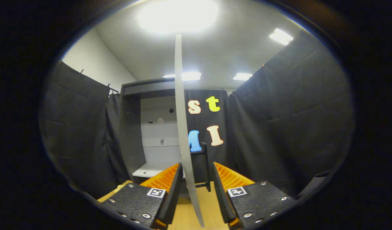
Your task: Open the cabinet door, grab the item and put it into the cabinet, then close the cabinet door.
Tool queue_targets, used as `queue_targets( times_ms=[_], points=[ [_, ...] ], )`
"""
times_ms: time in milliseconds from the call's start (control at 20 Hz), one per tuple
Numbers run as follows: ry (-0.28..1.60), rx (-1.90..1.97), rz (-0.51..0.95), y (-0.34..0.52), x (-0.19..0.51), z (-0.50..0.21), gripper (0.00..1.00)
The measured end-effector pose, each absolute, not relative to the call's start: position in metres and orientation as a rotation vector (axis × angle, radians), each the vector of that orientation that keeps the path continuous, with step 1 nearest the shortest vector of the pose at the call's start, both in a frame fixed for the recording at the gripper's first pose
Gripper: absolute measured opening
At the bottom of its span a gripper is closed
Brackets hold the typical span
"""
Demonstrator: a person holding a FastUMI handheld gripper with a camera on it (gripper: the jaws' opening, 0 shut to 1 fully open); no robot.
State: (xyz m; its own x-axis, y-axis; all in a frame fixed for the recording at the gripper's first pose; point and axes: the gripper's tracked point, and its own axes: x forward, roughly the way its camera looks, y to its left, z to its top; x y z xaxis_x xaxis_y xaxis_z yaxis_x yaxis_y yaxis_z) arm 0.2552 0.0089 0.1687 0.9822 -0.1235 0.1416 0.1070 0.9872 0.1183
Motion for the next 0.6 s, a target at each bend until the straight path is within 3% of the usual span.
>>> queue_targets(
  times_ms=[50,150,600],
  points=[
    [-0.166,0.11,-0.102,0.015,0.256,0.17,0.77],
    [-0.166,0.107,-0.08,0.025,0.26,0.164,0.92],
    [-0.16,0.059,0.063,0.129,0.279,0.136,0.93]
  ],
)
